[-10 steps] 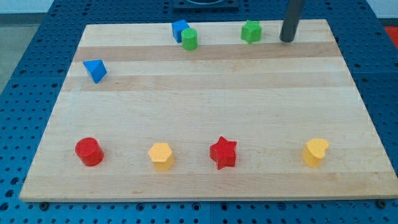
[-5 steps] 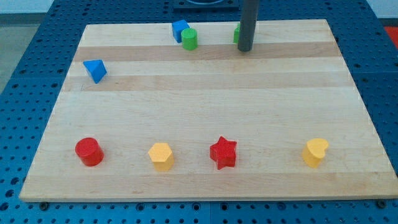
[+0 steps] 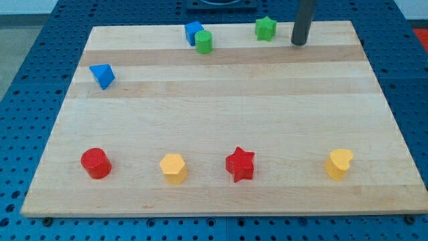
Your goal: Push the green star slightly up and left
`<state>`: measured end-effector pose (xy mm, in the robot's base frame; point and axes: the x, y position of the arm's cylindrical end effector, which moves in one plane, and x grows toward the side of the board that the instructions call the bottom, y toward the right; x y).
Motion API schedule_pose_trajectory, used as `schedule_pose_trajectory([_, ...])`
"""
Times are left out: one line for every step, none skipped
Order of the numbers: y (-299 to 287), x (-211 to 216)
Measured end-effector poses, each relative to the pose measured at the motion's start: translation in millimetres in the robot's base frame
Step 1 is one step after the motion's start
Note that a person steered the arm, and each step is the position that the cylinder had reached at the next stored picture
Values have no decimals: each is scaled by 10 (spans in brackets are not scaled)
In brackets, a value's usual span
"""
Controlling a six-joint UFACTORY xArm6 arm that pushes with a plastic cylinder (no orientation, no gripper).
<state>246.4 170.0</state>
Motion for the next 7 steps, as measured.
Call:
schedule_pose_trajectory([9, -516])
schedule_pose_trajectory([0, -547])
schedule_pose_trajectory([-35, -545])
schedule_pose_trajectory([-36, -464])
schedule_pose_trajectory([-250, -532])
schedule_pose_trajectory([-454, -551])
schedule_pose_trajectory([-721, -550])
